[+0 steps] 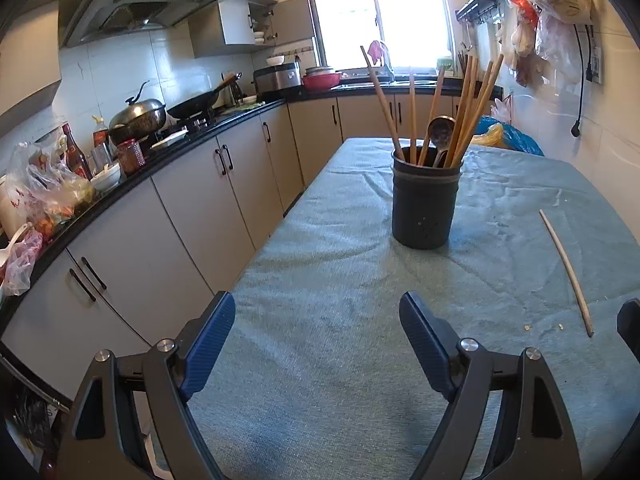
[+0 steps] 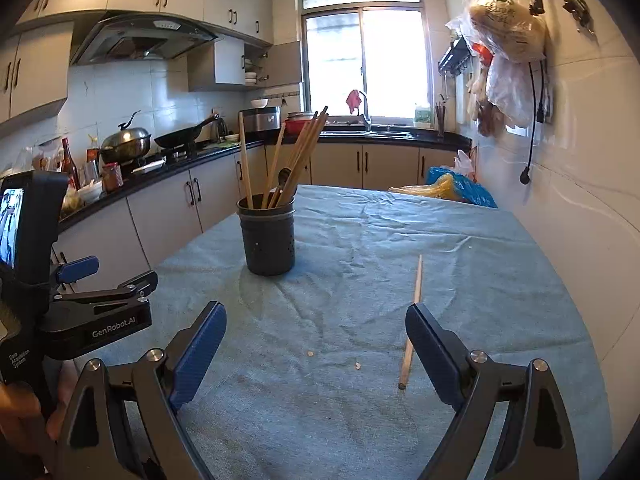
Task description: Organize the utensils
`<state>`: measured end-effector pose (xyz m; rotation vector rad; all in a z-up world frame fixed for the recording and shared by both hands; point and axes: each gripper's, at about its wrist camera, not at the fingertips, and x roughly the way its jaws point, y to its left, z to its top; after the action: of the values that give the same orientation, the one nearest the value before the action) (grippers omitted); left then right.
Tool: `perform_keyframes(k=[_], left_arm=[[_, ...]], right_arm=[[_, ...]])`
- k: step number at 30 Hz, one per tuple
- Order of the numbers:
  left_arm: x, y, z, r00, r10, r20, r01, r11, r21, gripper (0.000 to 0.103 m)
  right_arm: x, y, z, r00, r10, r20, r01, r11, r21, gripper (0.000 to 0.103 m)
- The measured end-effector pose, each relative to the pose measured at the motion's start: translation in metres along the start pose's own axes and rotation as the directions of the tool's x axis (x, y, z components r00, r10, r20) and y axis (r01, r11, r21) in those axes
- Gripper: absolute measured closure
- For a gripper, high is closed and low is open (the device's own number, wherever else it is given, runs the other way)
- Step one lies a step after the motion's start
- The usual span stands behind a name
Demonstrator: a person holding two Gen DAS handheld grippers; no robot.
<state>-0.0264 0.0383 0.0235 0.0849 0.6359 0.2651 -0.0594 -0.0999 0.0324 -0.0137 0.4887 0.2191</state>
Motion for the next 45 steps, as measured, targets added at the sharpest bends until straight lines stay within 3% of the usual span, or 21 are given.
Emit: perform_keyframes(k=[33, 45], left_arm=[[0.013, 0.001, -0.011, 0.999, 0.002, -0.047, -0.001, 1.000, 0.017, 0.020], [0.017, -0.004, -0.011, 0.998, 0.001, -0.057, 0.001, 0.999, 0.035, 0.020]], right_arm=[[0.022, -0.007, -0.007, 0.995, 0.001, -0.096, 0.002, 1.000, 0.027, 0.007], [0.031, -0.034, -0.014, 0.988, -0.043, -0.148, 0.059, 0.993, 0.103, 0.007]])
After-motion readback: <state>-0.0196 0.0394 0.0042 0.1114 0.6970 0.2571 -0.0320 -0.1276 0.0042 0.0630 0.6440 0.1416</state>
